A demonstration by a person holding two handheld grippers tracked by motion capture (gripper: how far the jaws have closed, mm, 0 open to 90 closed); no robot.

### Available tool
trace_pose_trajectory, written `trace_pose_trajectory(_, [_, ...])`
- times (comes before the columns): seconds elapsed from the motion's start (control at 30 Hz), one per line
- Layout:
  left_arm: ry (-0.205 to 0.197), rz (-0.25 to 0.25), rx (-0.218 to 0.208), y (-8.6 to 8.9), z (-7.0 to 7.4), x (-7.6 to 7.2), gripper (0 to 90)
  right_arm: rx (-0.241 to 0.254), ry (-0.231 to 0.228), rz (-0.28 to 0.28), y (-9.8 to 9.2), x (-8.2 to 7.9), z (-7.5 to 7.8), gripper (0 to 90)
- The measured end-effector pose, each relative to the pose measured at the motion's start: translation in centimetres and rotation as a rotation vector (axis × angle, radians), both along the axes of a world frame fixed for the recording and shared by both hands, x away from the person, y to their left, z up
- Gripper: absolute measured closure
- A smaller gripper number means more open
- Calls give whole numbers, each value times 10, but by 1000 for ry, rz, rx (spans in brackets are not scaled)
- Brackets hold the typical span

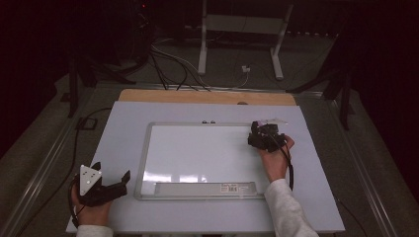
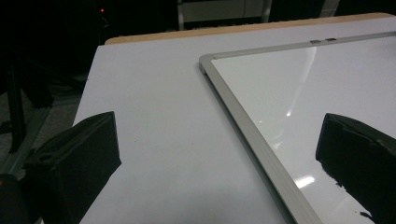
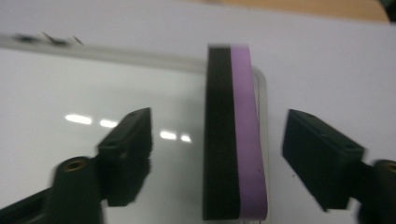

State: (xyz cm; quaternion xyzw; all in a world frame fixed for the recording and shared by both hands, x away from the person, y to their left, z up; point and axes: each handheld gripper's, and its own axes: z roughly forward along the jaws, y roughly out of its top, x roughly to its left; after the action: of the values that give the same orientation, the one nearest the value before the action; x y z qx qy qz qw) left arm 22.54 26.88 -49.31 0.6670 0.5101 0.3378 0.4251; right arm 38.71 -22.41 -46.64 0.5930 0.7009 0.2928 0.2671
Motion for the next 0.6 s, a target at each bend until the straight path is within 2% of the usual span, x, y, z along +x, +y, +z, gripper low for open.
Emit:
trace_pose_trajectory(0.2, [-5, 1, -5, 0, 1, -1, 6, 44, -58, 115, -3, -24, 19, 75])
trace_pose_trajectory(0.37, [-15, -2, -17, 0, 3, -2, 6, 22, -113, 215, -11, -49, 26, 18])
trace_pose_trajectory(0.47, [-25, -10, -22, -2, 6, -3, 6, 35, -161, 235, -21, -66, 27, 11])
trace_pose_trajectory(0.6, [-38, -20, -26, -3, 9, -3, 6, 84, -237, 251, -39, -89, 25, 11])
